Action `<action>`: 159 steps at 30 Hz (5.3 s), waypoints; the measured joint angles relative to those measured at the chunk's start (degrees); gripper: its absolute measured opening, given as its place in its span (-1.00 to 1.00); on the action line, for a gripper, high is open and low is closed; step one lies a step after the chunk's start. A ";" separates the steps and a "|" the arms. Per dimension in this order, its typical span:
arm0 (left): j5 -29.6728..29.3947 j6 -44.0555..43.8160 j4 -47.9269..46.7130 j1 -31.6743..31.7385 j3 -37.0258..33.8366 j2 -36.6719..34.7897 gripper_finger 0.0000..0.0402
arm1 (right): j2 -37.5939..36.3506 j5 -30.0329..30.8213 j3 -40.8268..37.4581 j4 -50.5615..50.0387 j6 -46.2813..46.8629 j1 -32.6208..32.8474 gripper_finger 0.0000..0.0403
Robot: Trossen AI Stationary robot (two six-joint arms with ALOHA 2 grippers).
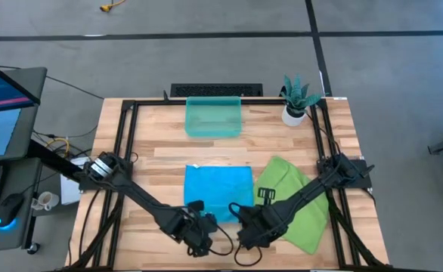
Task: Roll microfiber towels into tight, uniform cylinder then place into a basket
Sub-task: Fold the blue microfiber cloth
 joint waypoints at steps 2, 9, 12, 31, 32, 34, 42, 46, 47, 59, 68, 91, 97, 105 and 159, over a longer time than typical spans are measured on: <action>-1.00 -1.75 -5.28 -1.14 1.42 -1.94 -0.99 | 0.00 0.02 0.00 0.44 -0.50 0.43 -0.97; 2.07 -4.76 -17.42 -4.10 7.00 -5.12 -1.00 | 0.00 -1.66 0.00 5.46 -2.41 1.22 -0.97; 4.08 -4.77 -25.25 -4.45 11.48 -5.17 -1.00 | 0.00 -3.06 0.00 8.28 -4.16 1.22 -0.97; 14.96 -3.90 -38.48 -3.76 19.13 -4.94 -1.00 | -0.09 -12.36 5.65 10.74 -3.85 1.88 -0.97; 13.16 -4.26 -39.55 -3.58 19.13 -4.84 -1.00 | -0.05 -11.53 5.52 9.34 -3.90 1.61 -0.97; 9.85 -5.43 -41.58 -3.11 19.13 -4.77 -1.00 | 0.19 -10.61 4.64 7.30 -3.91 0.79 -0.97; 2.37 -6.15 -43.37 -2.53 15.55 -4.70 -1.00 | 1.13 -7.51 0.79 7.24 -5.63 -1.80 -0.97; -0.28 -6.75 -42.34 -1.70 10.93 -4.73 -1.00 | 1.18 -3.26 0.09 6.53 -5.62 -2.83 -0.97; -1.30 -6.75 -42.39 -1.39 10.21 -4.68 -1.00 | 1.18 -2.19 0.05 6.22 -5.84 -3.03 -0.97; -9.80 -5.84 -39.41 3.22 1.46 -4.77 -1.00 | 1.18 6.52 -7.74 6.65 -9.29 -7.85 -0.97; -8.21 -2.95 -36.28 6.01 -1.41 -4.77 -1.00 | 1.16 5.35 -9.32 9.21 -12.09 -11.03 -0.97; -3.93 -1.50 -34.93 7.48 -1.57 -4.77 -1.00 | 1.14 5.41 -14.47 16.10 -29.75 -13.23 -0.97; -4.65 -0.82 -34.85 7.48 -1.57 -4.77 -1.00 | 1.14 6.10 -14.49 15.67 -32.63 -14.72 -0.97; -4.86 -1.79 -34.77 7.48 -1.57 -4.77 -0.85 | 1.14 6.19 -14.49 13.61 -33.05 -16.14 -0.97; -25.76 -20.48 -28.67 -9.76 -9.88 -13.13 -0.59 | -6.42 1.33 -15.48 11.35 -33.03 -21.80 -0.01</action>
